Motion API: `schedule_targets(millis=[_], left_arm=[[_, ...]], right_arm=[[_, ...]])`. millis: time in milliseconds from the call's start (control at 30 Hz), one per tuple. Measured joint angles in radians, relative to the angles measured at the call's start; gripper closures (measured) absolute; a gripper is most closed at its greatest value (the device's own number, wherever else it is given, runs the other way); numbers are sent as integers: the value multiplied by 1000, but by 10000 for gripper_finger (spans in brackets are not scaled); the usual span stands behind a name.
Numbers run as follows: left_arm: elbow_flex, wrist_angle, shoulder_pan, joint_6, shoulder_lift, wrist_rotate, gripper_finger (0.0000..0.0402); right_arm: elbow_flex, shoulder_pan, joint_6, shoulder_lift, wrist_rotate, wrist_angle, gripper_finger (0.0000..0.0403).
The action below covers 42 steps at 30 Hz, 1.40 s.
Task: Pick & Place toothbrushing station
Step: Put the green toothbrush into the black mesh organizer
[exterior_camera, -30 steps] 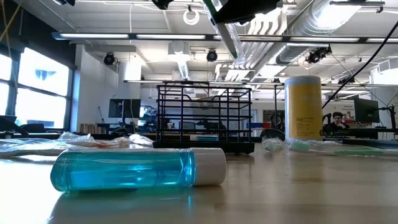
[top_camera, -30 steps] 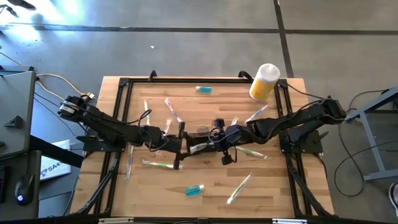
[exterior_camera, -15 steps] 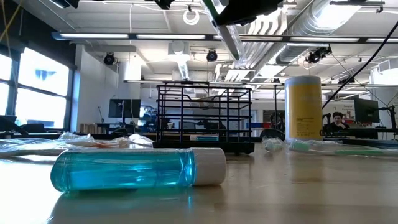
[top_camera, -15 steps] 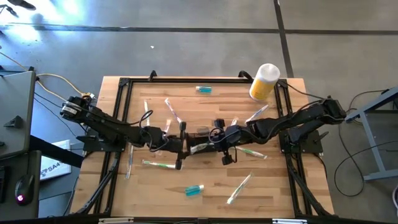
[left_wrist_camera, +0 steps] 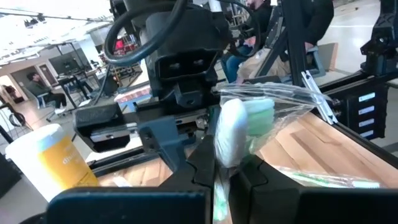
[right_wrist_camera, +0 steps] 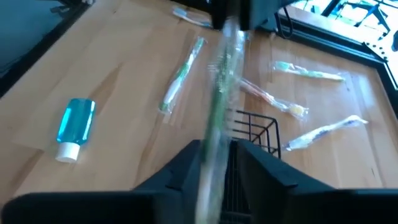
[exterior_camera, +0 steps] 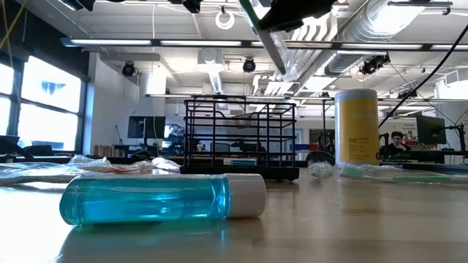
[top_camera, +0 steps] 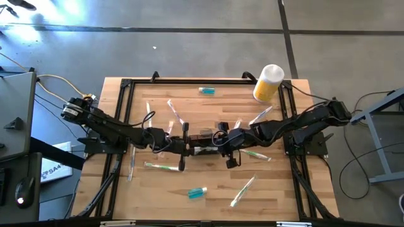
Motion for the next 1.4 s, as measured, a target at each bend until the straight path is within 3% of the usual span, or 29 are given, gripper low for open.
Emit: schedule_targets(millis=[167,333,467,600,700,1000,1400], left_arm=[[0,-18,-1,-25,-5,11,396],[0,-99,-5,-73,-75,-19,396],[0,-207,-8,-120,-179,-70,396],[33,-468,-8,-202,-287,-226,396],[96,-643,-5,-325,-299,-348,396],[205,-866,-7,-465,-201,-385,396],[217,-875,11,-508,-185,-448,396]], right_arm=[[0,2,30,-32,25,-60,226],[0,2,122,-102,159,-174,190],[1,6,189,-163,183,-265,191],[1,7,253,-195,190,-349,200],[0,5,262,-196,201,-387,207],[-62,-55,231,-195,198,-315,219],[-94,-99,232,-195,156,-284,219]])
